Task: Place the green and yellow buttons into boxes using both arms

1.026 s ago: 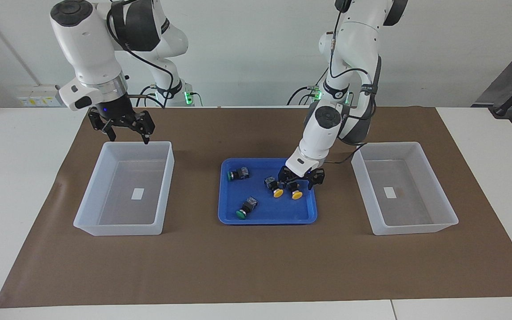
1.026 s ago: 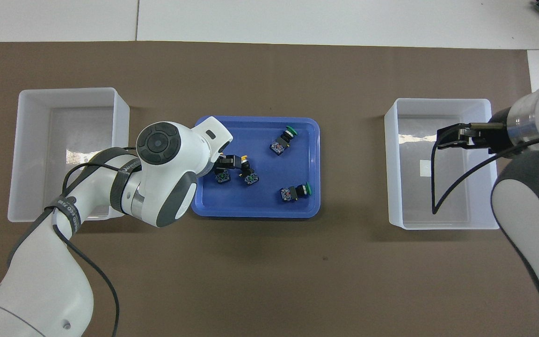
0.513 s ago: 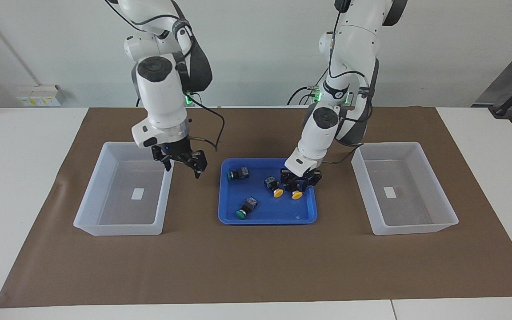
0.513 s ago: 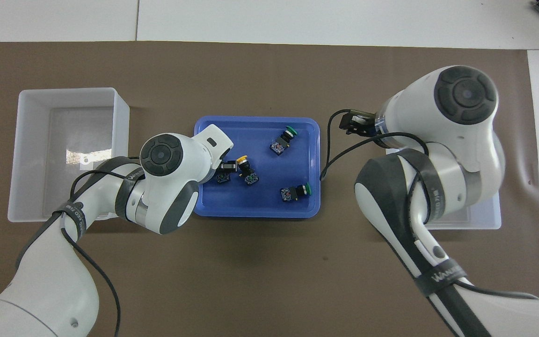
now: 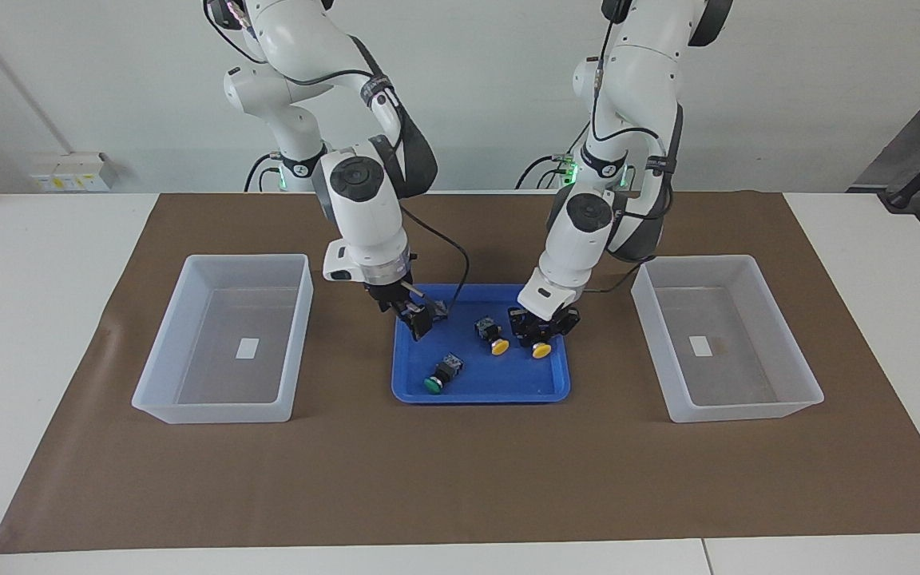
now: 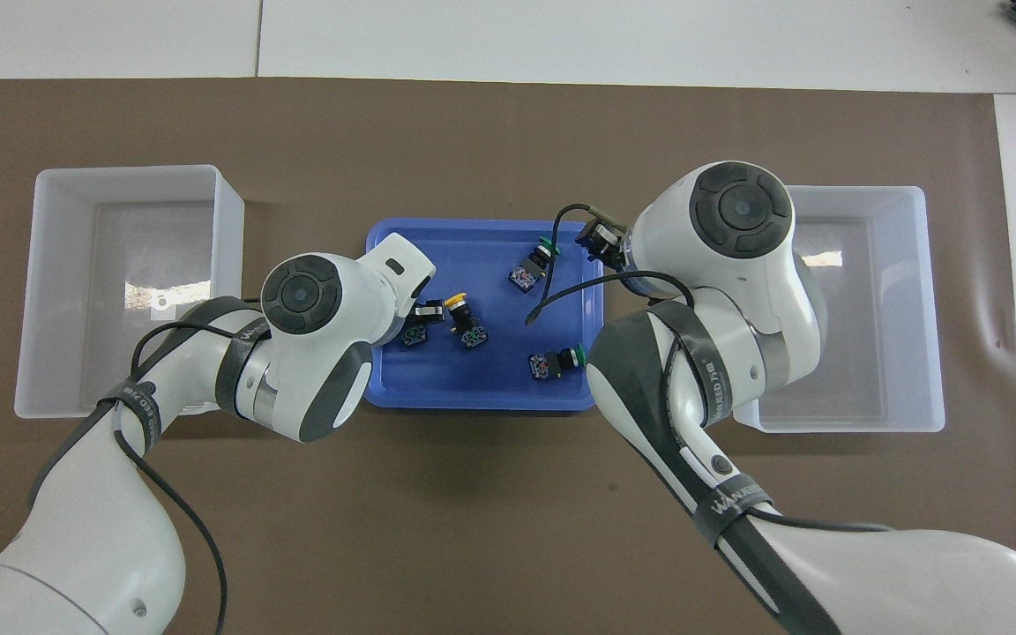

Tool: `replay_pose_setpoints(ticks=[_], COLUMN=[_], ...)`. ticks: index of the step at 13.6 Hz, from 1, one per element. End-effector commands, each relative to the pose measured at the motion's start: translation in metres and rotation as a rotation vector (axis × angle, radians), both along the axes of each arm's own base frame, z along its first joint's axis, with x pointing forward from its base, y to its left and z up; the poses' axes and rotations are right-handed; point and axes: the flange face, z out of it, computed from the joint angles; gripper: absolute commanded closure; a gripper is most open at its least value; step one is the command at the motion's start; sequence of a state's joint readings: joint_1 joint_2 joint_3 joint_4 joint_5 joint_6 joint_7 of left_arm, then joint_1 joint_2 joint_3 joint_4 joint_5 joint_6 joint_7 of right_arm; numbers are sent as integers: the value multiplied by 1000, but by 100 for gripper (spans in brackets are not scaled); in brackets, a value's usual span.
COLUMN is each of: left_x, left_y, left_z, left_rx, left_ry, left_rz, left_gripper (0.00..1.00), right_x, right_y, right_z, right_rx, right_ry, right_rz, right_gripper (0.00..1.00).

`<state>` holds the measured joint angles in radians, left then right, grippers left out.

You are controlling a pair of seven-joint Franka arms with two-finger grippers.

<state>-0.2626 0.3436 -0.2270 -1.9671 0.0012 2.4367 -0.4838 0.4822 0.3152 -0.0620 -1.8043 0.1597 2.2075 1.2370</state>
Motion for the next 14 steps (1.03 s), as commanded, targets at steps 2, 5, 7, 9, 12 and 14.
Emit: replay_pose_setpoints(ticks=[2,5,7,9,12,14], left_x=[43,75,87,94,99,98], left_y=[43,103,144,182,243,274], left_z=[66,112,127,129,127,121], left_rx=[21,31,36,42,51,58], left_ry=[34,50,57,55,46,45], left_rz=[74,89,48,6,-87,-135], left_gripper=[100,100,100,100,100,100], right_x=[-18,-30,-42,-54,-61,-65], right_y=[11,30,30,33,31,29], right_z=[-25,-46,-58,-63,-73,-81], right_rx=[129,130,114,104,93,82], right_ry=[30,30,52,68,78,89], right_rz=[-160,-192,-179,-166,-146,-123], right_gripper=[0,0,0,0,1,15])
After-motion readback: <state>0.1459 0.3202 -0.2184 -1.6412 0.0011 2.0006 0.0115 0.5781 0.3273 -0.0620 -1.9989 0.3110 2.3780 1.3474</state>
